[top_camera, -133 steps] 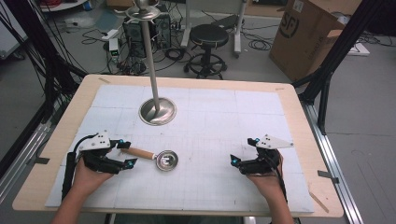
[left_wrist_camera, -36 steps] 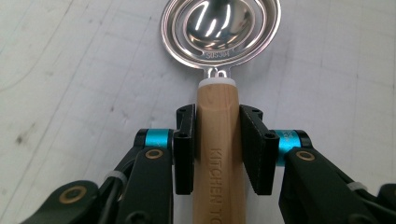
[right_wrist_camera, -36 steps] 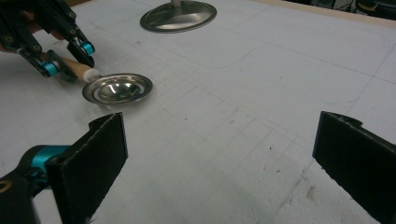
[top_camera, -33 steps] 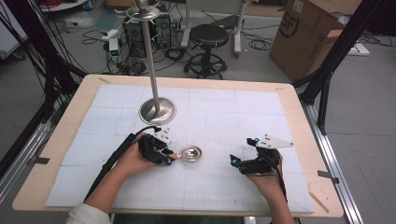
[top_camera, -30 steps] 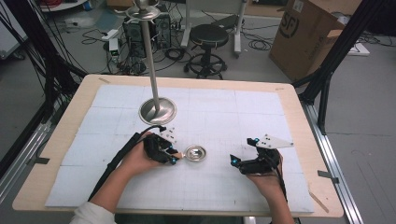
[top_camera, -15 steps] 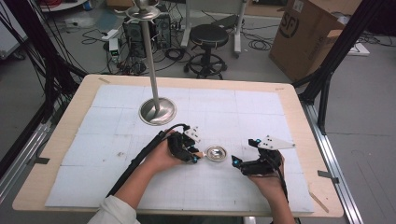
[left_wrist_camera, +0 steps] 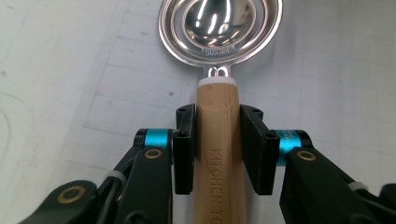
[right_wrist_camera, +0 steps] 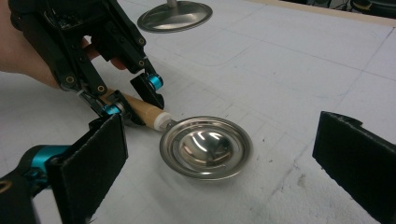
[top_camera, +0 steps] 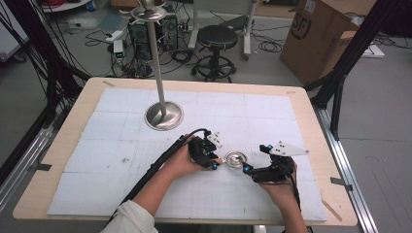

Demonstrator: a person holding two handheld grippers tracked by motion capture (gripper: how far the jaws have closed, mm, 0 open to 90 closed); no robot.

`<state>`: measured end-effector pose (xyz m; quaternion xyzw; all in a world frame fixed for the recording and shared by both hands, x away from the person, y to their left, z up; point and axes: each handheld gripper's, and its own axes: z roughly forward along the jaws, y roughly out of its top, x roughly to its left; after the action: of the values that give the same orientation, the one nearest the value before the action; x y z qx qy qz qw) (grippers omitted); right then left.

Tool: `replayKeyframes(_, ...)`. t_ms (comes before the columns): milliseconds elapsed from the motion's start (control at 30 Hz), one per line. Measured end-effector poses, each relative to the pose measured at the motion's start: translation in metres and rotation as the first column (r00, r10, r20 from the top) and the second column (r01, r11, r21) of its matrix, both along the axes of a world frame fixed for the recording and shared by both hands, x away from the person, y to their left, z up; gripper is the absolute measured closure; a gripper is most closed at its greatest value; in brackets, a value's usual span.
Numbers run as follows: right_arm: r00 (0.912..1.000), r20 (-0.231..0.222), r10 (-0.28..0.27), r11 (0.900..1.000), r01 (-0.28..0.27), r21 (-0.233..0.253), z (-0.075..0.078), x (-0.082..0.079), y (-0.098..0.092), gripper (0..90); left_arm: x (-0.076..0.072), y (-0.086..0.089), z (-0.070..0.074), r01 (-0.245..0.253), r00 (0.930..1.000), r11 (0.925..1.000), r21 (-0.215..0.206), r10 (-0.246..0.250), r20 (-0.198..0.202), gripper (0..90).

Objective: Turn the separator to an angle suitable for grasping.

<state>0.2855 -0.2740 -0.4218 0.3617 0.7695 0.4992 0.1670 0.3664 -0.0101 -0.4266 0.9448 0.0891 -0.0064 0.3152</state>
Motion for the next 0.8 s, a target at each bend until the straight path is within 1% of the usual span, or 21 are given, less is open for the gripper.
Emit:
replayKeyframes(33, 1.0000, -0.002, 0.001, 1.000, -0.001, 0.000, 0.000, 0.000, 0.000, 1.8, 0.000, 0.001, 0.001, -0.002, 1.0000, 1.0000, -0.002, 0.002, 0.004, 65.2)
replayKeyframes(67, 1.0000, -0.003, 0.000, 1.000, 0.000, -0.001, -0.001, 0.000, 0.000, 1.8, 0.000, 0.002, 0.002, -0.011, 0.9999, 0.9999, -0.005, 0.011, 0.005, 61.6)
replayKeyframes(133, 1.0000, -0.003, -0.001, 1.000, 0.001, -0.001, -0.001, 0.000, -0.001, 1.8, -0.001, 0.005, 0.006, -0.020, 0.9998, 0.9994, -0.028, 0.020, -0.004, 54.7)
replayKeyframes(167, 1.0000, -0.003, 0.000, 1.000, 0.000, 0.000, -0.001, 0.000, -0.001, 1.8, -0.002, 0.009, 0.009, -0.024, 0.9997, 0.9989, -0.040, 0.024, 0.000, 52.5)
replayKeyframes(233, 1.0000, 0.000, 0.001, 1.000, -0.001, 0.000, -0.001, 0.000, -0.001, 1.8, -0.004, 0.017, 0.014, -0.049, 0.9988, 0.9962, -0.072, 0.049, 0.001, 46.5)
replayKeyframes(267, 1.0000, -0.003, 0.000, 1.000, 0.000, 0.001, -0.001, 0.000, -0.001, 1.8, -0.005, 0.023, 0.016, -0.056, 0.9984, 0.9945, -0.088, 0.056, 0.001, 43.4)
replayKeyframes(333, 1.0000, -0.001, 0.000, 1.000, 0.000, 0.002, -0.001, 0.000, -0.002, 1.8, -0.009, 0.038, 0.020, -0.073, 0.9973, 0.9911, -0.111, 0.073, 0.000, 40.7)
replayKeyframes(433, 1.0000, -0.001, -0.001, 1.000, 0.001, 0.001, 0.000, 0.000, -0.001, 1.8, -0.014, 0.064, 0.024, -0.105, 0.9942, 0.9839, -0.145, 0.107, 0.010, 37.4)
replayKeyframes(467, 1.0000, 0.002, 0.002, 1.000, -0.002, -0.003, 0.000, 0.000, -0.001, 1.8, -0.016, 0.074, 0.026, -0.114, 0.9930, 0.9821, -0.150, 0.117, 0.011, 36.1)
replayKeyframes(500, 1.0000, -0.004, 0.003, 1.000, -0.003, -0.005, 0.000, 0.000, 0.000, 1.8, -0.018, 0.084, 0.027, -0.127, 0.9912, 0.9786, -0.162, 0.131, 0.015, 34.7)
replayKeyframes(600, 1.0000, -0.004, 0.004, 1.000, -0.004, -0.010, -0.001, -0.001, 0.000, 1.8, -0.027, 0.113, 0.030, -0.163, 0.9848, 0.9694, -0.184, 0.171, 0.029, 30.8)
replayKeyframes(633, 1.0000, -0.004, 0.003, 1.000, -0.003, -0.010, -0.001, -0.001, 0.000, 1.8, -0.030, 0.123, 0.031, -0.169, 0.9832, 0.9682, -0.184, 0.179, 0.036, 29.4)
replayKeyframes(700, 1.0000, -0.004, 0.001, 1.000, -0.001, -0.013, -0.001, -0.001, 0.000, 1.8, -0.037, 0.140, 0.031, -0.191, 0.9777, 0.9601, -0.205, 0.204, 0.047, 26.6)
replayKeyframes(733, 1.0000, -0.006, 0.001, 1.000, -0.001, -0.016, -0.001, -0.001, 0.001, 1.8, -0.040, 0.149, 0.031, -0.204, 0.9742, 0.9542, -0.219, 0.220, 0.050, 25.0)
replayKeyframes(767, 1.0000, -0.009, 0.002, 1.000, -0.002, -0.018, -0.001, -0.001, 0.001, 1.8, -0.044, 0.157, 0.030, -0.223, 0.9687, 0.9449, -0.239, 0.242, 0.053, 23.3)
replayKeyframes(800, 1.0000, -0.009, 0.002, 1.000, -0.002, -0.021, -0.002, -0.001, 0.002, 1.8, -0.047, 0.165, 0.030, -0.235, 0.9651, 0.9362, -0.261, 0.257, 0.052, 21.4)
